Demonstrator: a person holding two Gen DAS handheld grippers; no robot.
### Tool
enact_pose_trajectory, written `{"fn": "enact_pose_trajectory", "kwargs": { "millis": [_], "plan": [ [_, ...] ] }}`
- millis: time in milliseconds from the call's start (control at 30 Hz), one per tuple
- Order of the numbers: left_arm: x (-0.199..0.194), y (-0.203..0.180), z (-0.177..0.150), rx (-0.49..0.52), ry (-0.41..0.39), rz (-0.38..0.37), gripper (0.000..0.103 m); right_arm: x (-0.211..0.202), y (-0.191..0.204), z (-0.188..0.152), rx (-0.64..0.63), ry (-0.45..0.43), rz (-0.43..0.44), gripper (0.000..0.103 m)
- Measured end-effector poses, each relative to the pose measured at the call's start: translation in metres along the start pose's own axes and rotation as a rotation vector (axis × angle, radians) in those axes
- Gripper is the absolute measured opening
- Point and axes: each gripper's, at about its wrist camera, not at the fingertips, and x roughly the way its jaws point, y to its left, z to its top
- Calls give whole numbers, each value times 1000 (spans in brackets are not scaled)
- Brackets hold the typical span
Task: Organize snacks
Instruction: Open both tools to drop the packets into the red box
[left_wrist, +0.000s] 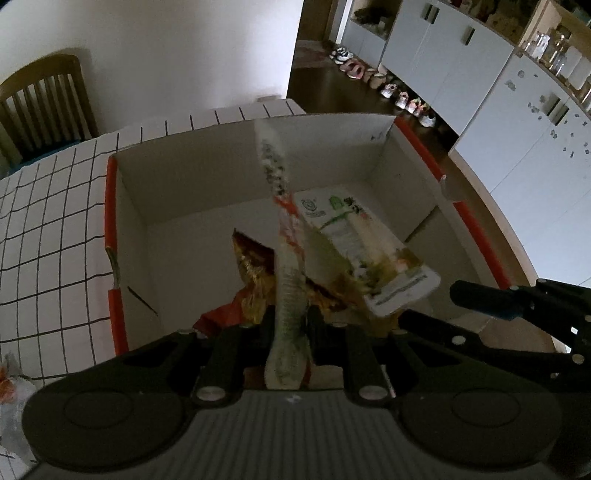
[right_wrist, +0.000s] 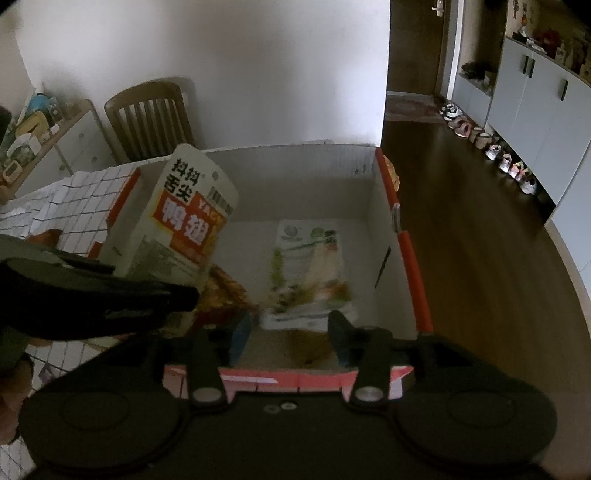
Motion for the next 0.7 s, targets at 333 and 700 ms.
{"fn": "enact_pose_trajectory", "kwargs": {
  "millis": [333,700],
  "plan": [
    [-33,19,-18,-46,-68,-29,66,-24,7,-8,-21,-23,11,60],
    [-80,33,-44,-56,-146,-47,67,-59,36,-14,-67,-74,46,75]
  ]
}}
